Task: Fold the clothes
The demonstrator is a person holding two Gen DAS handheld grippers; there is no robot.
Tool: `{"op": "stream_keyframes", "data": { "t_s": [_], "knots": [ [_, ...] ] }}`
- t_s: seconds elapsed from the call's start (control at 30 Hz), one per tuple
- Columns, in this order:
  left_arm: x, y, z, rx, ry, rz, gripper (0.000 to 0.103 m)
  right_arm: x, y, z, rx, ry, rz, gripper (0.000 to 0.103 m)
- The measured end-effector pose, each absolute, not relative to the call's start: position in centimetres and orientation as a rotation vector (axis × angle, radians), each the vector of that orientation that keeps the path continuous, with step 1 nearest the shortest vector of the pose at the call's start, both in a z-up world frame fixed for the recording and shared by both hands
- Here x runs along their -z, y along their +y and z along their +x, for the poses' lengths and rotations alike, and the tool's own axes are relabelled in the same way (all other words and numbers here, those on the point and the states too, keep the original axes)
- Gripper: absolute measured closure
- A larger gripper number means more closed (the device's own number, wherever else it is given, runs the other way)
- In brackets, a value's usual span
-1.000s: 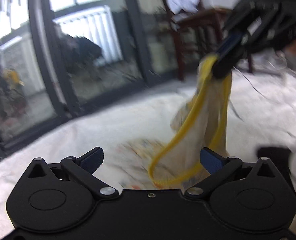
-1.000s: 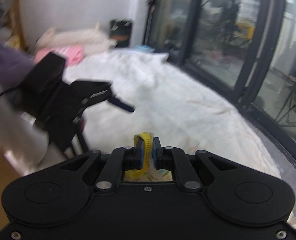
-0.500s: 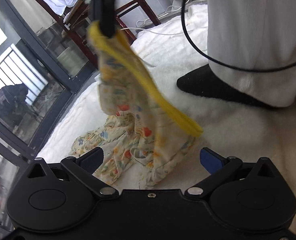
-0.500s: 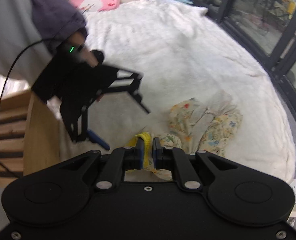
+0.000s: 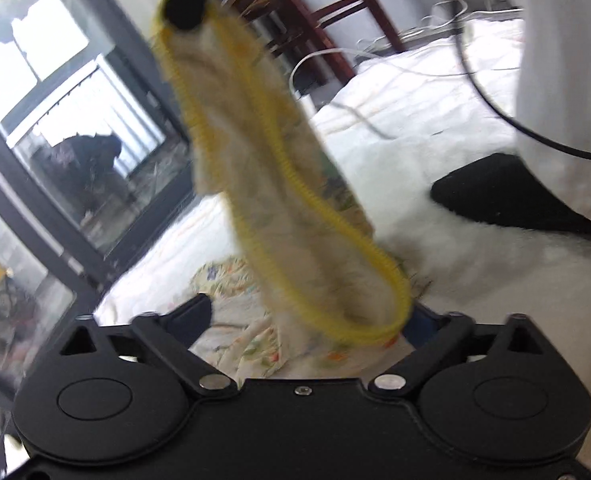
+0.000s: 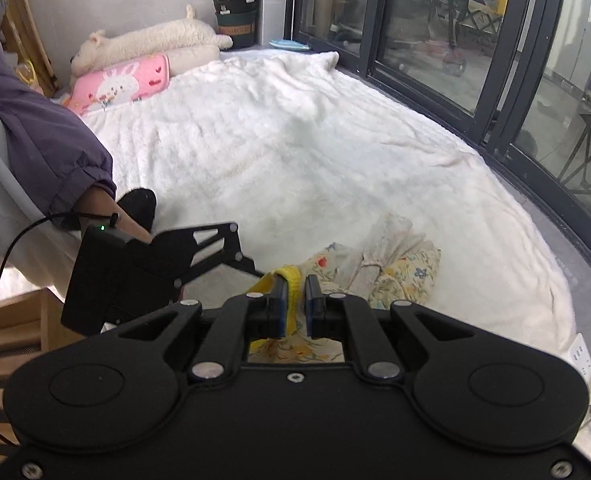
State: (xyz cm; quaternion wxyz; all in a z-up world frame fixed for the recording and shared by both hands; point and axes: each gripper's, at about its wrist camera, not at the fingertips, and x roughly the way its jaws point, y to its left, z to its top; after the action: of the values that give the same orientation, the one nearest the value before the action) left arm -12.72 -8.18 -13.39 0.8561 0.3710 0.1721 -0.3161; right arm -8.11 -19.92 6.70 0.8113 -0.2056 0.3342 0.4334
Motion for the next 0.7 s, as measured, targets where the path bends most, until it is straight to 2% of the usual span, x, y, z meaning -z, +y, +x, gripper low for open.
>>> {"op": "stream_keyframes", "data": {
  "t_s": [0.07,0.23,0.3,0.4,0.47,0.5,0.53,0.7],
  "knots": [
    [13.3,-8.3,-11.9,0.638,0.405,0.796,0.097,-6.2,-20.2,-7.8,-0.917,0.727,-0.429,0.093],
    [12.2,-6.9,-12.8,0.741,0.403,0.799,0.099,-4.1,-20.0,-7.4,-0.896,0.766,-0.456,0.093],
    [12.1,-6.5,-13.7,0.765,0.356,0.862,0.099,-1.9,-19.8,-7.8,-0.851,0.816,-0.596,0.089],
    [12.5,-5.3,-14.6,0.86,0.34,0.936,0.098,1.4,-19.5,-9.1,-0.802,0.856,-0.819,0.062],
    [12.9,-4.7,-14.8,0.886,0.324,0.975,0.098,3.1,-19.3,-10.8,-0.847,0.853,-0.947,0.026],
    [13.2,-4.8,-14.8,0.883,0.313,0.998,0.098,3.8,-19.2,-11.7,-0.879,0.844,-1.01,0.019],
    [13.4,-4.8,-14.6,0.88,0.317,1.013,0.098,4.3,-19.1,-12.4,-0.909,0.828,-1.056,0.016],
    [13.5,-4.8,-13.2,0.911,0.394,1.003,0.097,7.2,-17.7,-15.0,-1.033,0.745,-1.343,0.016]
  ]
}}
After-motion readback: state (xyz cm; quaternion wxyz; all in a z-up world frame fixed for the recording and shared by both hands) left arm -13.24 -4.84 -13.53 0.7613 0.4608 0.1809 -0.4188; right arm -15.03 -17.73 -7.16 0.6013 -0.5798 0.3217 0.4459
